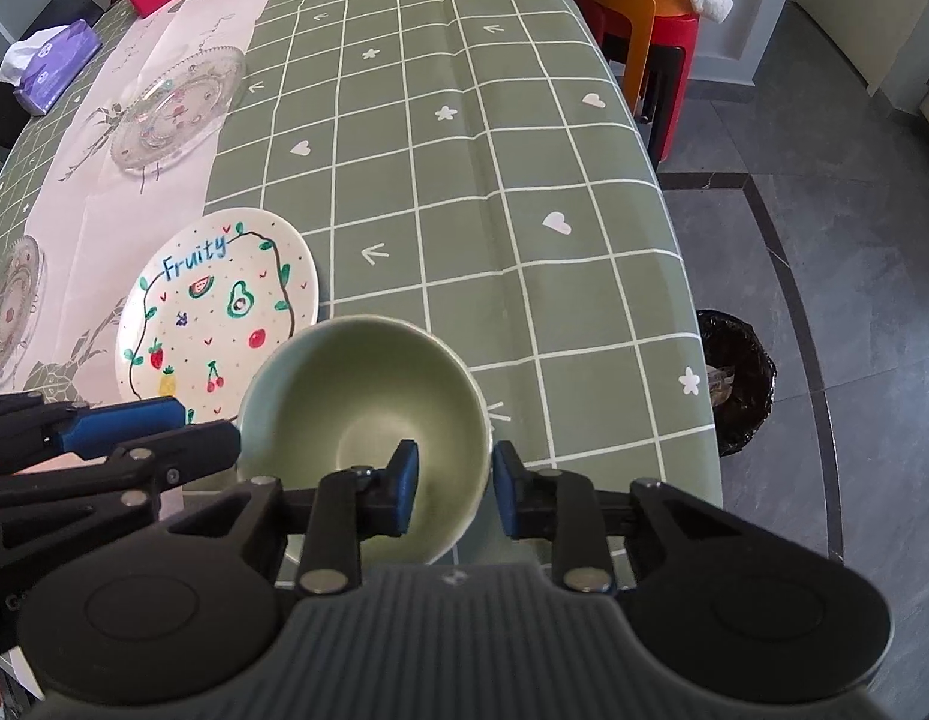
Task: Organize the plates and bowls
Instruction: 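Move the right tool to the pale green bowl and grasp its rim, then carry the green bowl with the right tool and lower it into the stacked steel bowls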
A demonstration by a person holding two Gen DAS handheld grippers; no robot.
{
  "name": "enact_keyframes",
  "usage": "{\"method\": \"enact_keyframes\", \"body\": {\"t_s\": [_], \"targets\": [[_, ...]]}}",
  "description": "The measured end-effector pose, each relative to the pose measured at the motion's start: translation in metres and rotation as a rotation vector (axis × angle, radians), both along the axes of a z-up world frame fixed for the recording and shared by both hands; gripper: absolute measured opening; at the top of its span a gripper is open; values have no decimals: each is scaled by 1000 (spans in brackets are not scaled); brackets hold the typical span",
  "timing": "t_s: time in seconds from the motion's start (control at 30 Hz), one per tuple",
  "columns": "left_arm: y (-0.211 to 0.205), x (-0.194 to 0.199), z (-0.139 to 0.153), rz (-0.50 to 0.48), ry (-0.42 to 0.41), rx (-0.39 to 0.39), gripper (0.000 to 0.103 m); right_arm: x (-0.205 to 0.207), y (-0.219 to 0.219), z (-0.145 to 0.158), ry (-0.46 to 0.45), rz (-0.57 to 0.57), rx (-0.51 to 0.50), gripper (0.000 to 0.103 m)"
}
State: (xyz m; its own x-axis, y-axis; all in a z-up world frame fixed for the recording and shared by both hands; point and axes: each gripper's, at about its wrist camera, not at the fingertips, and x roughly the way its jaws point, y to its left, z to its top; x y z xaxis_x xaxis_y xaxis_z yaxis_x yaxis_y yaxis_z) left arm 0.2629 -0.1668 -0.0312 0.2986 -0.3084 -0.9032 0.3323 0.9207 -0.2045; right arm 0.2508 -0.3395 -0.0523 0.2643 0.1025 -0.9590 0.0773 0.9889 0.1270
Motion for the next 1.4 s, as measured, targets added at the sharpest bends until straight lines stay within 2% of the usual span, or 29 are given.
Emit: {"method": "enact_keyframes", "body": {"t_s": [0.2,0.33,0.47,0.53,0.57,0.7,1.03,1.4], "targets": [[-11,9,-14,-38,24,-2,37,5,-5,-7,22,1,12,16],[-18,11,-22,-54,39,6,36,7,-6,-14,36,5,8,15],[-21,10,-25,-62,32,29,18,9,-9,-20,47,-2,30,14],[-22,10,-25,-64,39,23,15,10,-7,-19,46,7,22,14],[-23,10,-25,-67,42,21,9,9,-6,-19,46,10,19,13],[-28,8,-23,-75,32,56,9,9,-4,-18,48,11,12,11],[-19,-3,-18,-69,50,57,7,-2,1,-12,55,16,29,8],[16,-26,21,-24,0,41,7,-20,34,28,-13,70,11,8]]}}
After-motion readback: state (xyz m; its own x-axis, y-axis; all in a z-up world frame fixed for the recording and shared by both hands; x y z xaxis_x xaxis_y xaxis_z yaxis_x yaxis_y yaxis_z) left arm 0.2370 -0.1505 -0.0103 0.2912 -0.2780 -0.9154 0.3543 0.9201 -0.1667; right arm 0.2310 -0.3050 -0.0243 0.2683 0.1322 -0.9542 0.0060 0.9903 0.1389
